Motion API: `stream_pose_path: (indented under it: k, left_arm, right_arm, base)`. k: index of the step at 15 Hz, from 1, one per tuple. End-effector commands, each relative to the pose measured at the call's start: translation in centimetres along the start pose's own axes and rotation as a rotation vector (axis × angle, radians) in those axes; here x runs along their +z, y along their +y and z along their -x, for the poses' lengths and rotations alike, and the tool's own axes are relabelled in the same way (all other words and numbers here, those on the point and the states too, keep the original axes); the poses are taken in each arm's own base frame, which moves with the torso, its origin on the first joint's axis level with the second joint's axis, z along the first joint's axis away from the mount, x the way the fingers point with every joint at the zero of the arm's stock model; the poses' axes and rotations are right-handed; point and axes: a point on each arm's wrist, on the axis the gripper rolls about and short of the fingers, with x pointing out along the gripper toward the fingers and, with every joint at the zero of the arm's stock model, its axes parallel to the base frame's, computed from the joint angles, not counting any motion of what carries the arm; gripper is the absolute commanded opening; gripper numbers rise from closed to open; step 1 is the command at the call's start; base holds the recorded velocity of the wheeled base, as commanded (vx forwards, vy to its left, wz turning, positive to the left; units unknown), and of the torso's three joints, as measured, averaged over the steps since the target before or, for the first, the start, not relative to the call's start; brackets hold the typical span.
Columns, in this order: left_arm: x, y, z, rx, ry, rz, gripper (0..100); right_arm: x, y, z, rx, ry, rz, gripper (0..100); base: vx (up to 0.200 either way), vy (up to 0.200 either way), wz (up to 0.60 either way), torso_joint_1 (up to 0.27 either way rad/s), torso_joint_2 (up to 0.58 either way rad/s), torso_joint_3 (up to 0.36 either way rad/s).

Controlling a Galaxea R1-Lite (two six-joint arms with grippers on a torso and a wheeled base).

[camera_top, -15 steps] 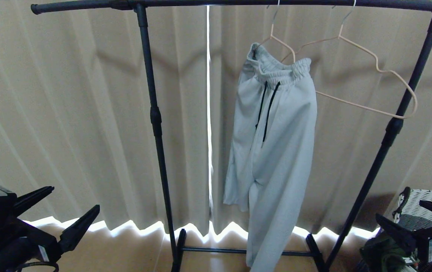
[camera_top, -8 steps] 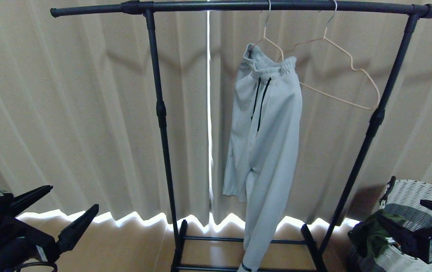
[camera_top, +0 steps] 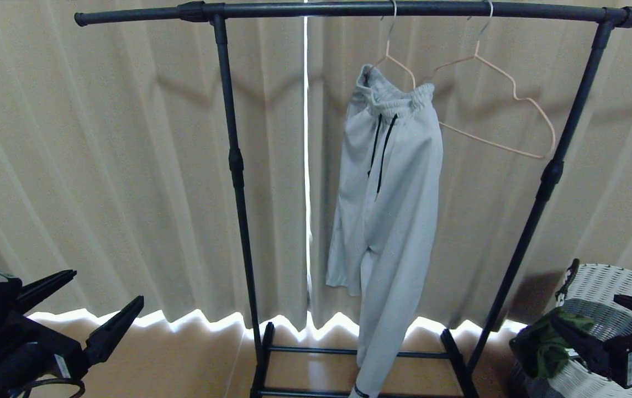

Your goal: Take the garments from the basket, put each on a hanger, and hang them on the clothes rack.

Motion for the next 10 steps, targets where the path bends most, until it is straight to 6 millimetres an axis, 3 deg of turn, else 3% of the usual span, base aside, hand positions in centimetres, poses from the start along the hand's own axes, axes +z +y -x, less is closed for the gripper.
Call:
stream_pose_path:
  k: [1,9,10]
  left_arm:
    - [-0.04,0.00,-0.01,0.000,0.003,0.001,100]
    - [-0.09,-0.01,0.14,0.003,0.002,-0.001,100]
    - [-0.16,-0.03,0.17,0.002,0.005,0.000,100]
  right_arm:
    - [-0.02,0.03,-0.03,0.002,0.002,0.001,100]
    - [0.06,-0.01,0.02,0.000,-0.004,0.000,100]
    - [0.06,-0.01,0.02,0.000,-0.004,0.000,100]
  base:
    - [0.000,-0.200,0.00,0.002,0.00,-0.007]
    - [0.000,-0.200,0.00,0.002,0.00,0.001]
    - [0.000,0.000,0.00,0.000,0.00,0.000]
